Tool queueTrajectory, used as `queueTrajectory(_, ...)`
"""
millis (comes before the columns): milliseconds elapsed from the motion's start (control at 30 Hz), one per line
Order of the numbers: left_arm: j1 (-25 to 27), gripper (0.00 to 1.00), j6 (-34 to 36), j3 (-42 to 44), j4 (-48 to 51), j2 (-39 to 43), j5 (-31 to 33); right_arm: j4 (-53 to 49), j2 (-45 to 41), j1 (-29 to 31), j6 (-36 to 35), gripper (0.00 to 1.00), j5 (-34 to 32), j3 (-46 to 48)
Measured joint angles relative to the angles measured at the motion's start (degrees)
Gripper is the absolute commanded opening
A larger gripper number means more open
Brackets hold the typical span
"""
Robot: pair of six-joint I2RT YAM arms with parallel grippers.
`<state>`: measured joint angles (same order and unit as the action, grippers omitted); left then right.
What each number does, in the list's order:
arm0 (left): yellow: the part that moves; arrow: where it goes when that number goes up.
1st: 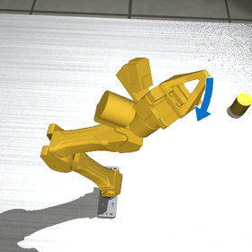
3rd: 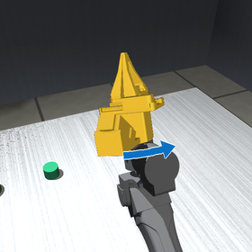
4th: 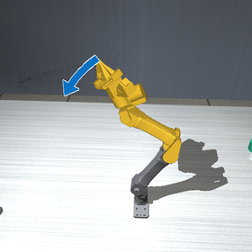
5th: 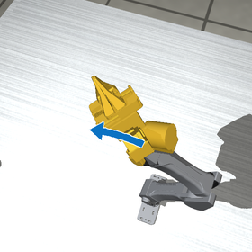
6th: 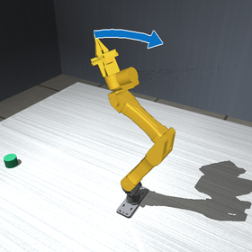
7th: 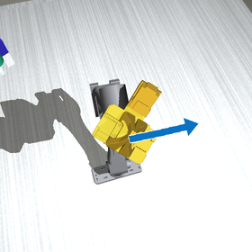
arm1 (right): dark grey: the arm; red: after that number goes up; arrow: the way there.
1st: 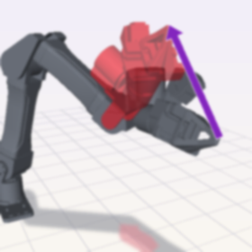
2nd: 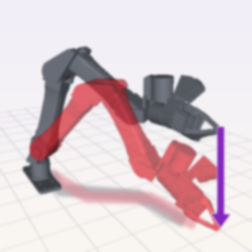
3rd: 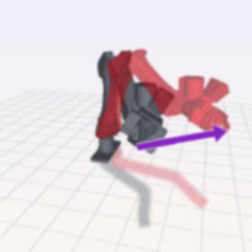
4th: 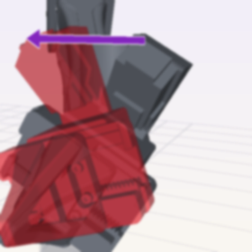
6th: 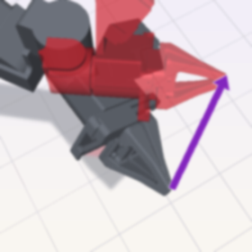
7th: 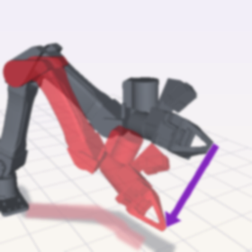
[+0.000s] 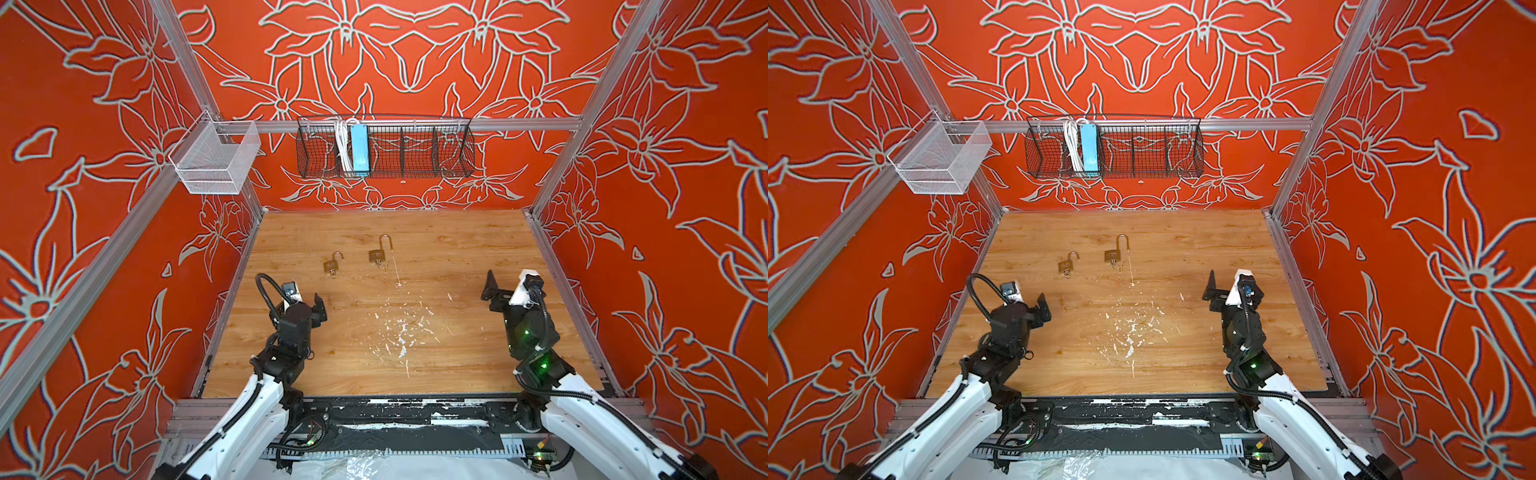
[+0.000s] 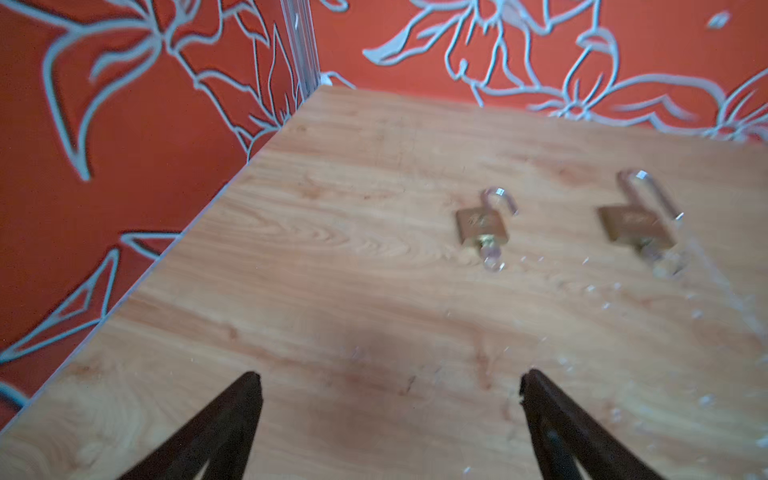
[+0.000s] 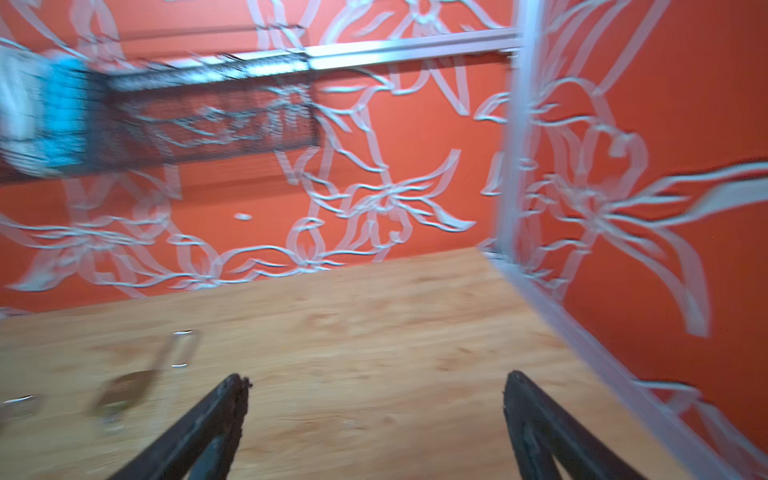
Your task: Unlock with the key
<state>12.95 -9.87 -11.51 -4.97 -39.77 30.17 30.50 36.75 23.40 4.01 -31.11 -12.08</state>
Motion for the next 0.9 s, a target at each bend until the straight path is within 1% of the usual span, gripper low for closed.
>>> queueTrajectory(67,-3.93,0.97,0.76,1.09,-3.52,-5.35,-1.64,0.22,3.17,-3.93,-0.92,0.98,0.31,0.98)
queueTrajectory(133,-7.08,0.97,0.94,-0.07,-7.78,-12.13,-2.51,1.03,9.18,-7.87,-1.2,0.98,1.36,1.11)
queueTrajectory(233,-8.17,0.97,2.67,-2.91,-15.96,-21.84,-5.09,7.5,21.86,-12.37,-2.43,0.98,5.18,1.53)
queueTrajectory(300,-8.5,0.97,4.31,-4.0,-21.81,-27.85,-7.96,11.58,29.99,-13.4,-4.13,0.98,8.37,2.29)
queueTrajectory(333,-8.76,0.97,4.87,-4.98,-22.18,-30.03,-9.33,12.46,32.15,-13.7,-4.63,0.98,9.81,2.29)
queueTrajectory(400,-9.55,0.97,5.68,-6.54,-23.1,-32.37,-12.02,15.23,36.83,-15.02,-5.33,0.98,13.99,1.7)
queueTrajectory(500,-10.69,0.97,6.05,-7.58,-23.87,-32.65,-14.38,17.51,43.67,-17.79,-5.62,0.98,19.17,-1.33)
queueTrajectory(567,-11.39,0.97,6.08,-9.38,-23.41,-33.77,-15.72,16.52,44.63,-18.45,-5.64,0.98,21.11,-3.1)
queueTrajectory(633,-12.0,0.97,6.05,-11.1,-23.32,-34.91,-17.0,18.12,44.57,-18.6,-5.7,0.97,22.25,-3.54)
queueTrajectory(733,-12.55,0.97,6.05,-11.76,-23.3,-35.04,-18.36,18.32,44.39,-18.56,-5.81,0.98,23.1,-3.63)
queueTrajectory(800,-12.59,0.97,6.4,-11.17,-23.85,-34.88,-19.8,18.4,44.39,-18.56,-5.9,0.98,23.3,-3.63)
queueTrajectory(900,-12.63,0.97,7.34,-6.47,-29.68,-34.58,-22.01,18.36,44.35,-18.56,-5.9,0.98,23.47,-3.63)
